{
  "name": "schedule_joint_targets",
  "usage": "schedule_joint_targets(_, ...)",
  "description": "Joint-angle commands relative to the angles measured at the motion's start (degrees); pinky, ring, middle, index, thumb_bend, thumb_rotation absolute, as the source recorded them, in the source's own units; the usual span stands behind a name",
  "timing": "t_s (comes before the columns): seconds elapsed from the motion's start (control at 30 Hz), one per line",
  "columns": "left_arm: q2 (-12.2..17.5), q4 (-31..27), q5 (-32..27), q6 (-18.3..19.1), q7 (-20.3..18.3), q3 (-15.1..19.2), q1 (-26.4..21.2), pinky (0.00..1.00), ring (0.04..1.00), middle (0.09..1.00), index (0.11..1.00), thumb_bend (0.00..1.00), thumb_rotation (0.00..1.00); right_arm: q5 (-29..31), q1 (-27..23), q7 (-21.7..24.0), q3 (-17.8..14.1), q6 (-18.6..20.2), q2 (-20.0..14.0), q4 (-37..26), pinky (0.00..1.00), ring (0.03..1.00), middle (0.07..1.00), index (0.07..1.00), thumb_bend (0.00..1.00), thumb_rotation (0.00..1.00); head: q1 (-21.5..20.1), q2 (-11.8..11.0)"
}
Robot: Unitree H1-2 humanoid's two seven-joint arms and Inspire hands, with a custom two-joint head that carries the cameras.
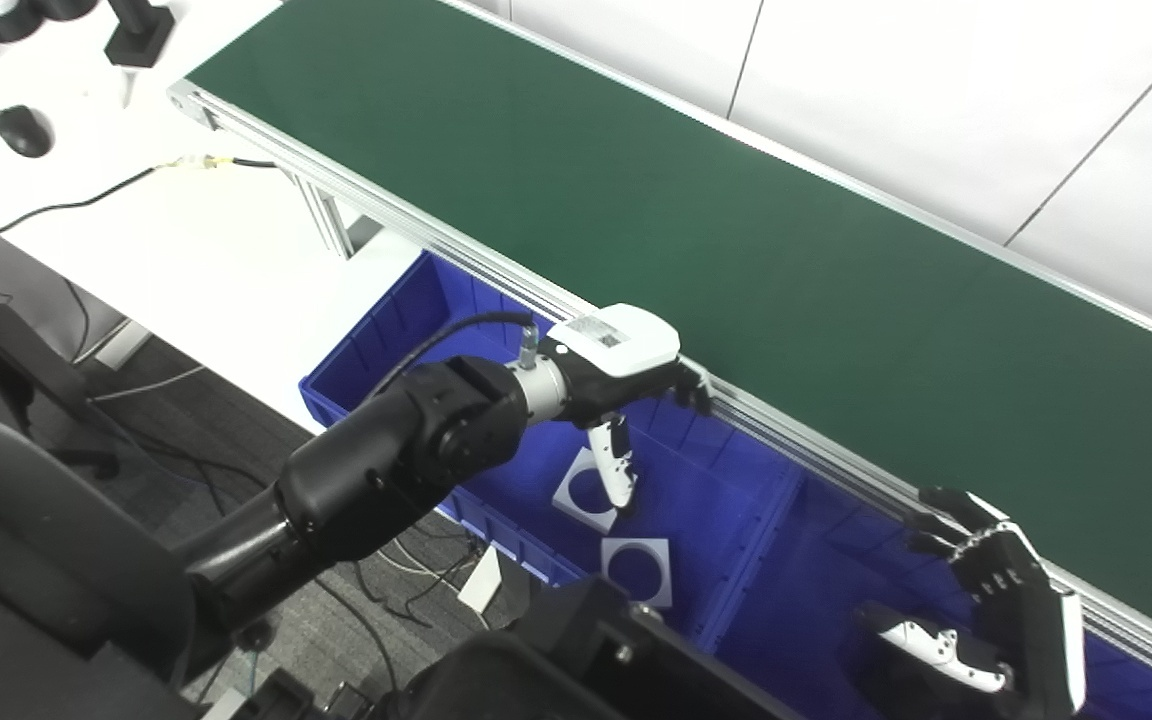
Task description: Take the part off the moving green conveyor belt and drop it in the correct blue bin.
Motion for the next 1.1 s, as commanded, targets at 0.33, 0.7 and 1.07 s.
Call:
schedule_joint_targets(0.33, -13.3, 13.3, -30.0, -23.8, 14.8, 7.5, 1.4, 0.57, 0.628, 0.678, 0.685, 0.96, 0.11, -8.1, -0.1, -4.5, 1.9, -4.4, 4.4, 3.4, 0.59, 0.669, 0.748, 0.711, 0.97, 0.18, -29.8, -4.9)
schedule_joint_targets(0.7, -5.6, 29.3, -29.2, -36.0, 17.2, 5.9, 0.4, 0.56, 0.644, 0.679, 0.66, 1.0, 0.05, -16.8, -1.1, -14.7, 5.4, -4.7, 9.7, 9.6, 0.58, 0.667, 0.772, 0.706, 0.99, 0.18, -51.2, -9.4)
schedule_joint_targets(1.07, 0.3, 31.3, -30.2, -36.6, 20.0, 3.1, -1.1, 0.56, 0.605, 0.628, 0.618, 0.99, 0.0, -17.6, -3.8, -20.4, 9.9, -4.7, 10.0, 12.7, 0.57, 0.671, 0.781, 0.72, 1.0, 0.19, -53.1, -7.9)
